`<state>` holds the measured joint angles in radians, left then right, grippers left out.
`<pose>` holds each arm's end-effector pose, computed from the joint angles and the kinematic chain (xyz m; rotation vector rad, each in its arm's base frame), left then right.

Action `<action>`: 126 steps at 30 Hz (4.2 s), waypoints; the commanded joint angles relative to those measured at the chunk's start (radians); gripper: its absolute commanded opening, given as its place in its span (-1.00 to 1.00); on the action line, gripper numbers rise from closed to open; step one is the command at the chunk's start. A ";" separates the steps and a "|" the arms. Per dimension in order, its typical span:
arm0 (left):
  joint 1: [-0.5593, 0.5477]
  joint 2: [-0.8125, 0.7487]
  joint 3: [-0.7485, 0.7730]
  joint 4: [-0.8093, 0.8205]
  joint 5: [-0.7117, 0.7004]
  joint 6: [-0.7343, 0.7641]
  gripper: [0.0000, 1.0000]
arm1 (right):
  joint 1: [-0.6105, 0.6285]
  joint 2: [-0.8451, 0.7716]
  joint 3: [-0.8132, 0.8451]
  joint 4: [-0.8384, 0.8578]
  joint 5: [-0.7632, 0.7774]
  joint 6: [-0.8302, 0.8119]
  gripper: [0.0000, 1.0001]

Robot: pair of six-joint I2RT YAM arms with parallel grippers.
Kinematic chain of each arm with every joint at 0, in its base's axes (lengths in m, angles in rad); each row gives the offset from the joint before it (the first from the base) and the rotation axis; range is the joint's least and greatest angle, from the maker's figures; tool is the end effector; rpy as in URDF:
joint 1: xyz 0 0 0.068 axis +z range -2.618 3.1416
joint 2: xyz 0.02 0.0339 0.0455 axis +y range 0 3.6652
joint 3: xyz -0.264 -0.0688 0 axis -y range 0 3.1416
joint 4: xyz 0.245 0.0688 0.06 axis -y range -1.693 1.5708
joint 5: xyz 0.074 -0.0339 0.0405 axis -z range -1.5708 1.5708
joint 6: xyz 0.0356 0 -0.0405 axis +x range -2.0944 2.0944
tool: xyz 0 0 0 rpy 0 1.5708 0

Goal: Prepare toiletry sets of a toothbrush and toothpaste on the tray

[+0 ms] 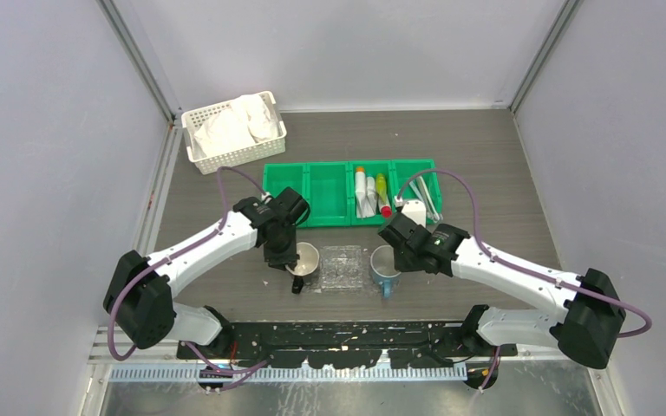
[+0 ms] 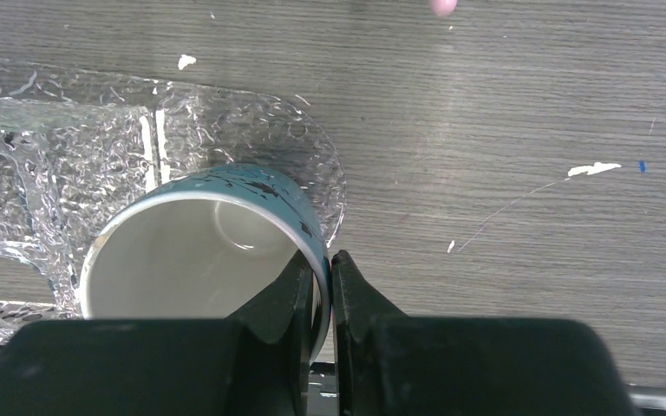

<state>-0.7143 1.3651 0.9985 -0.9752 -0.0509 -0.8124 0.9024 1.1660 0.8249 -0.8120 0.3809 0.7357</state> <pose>0.1834 -0.1566 0.2334 -0.1525 2.9318 -0.1794 0.1408 0.1569 0.2329 -0.1099 2.5828 0.0598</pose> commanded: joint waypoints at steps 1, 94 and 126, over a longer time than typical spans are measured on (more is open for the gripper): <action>-0.011 -0.004 0.037 0.043 0.026 -0.016 -0.54 | 0.006 0.006 0.038 0.067 0.030 0.007 -0.94; 0.044 -0.123 0.107 0.058 -0.020 0.145 0.93 | -0.237 0.440 0.339 0.531 0.048 -0.648 -0.35; 0.070 -0.100 0.110 0.065 -0.002 0.165 0.92 | -0.292 0.572 0.419 0.568 0.017 -0.649 -0.85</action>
<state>-0.6521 1.2636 1.1088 -0.9451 -0.0662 -0.6678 0.6147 1.7554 1.2213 -0.3046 0.4080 0.0814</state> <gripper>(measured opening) 0.964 0.127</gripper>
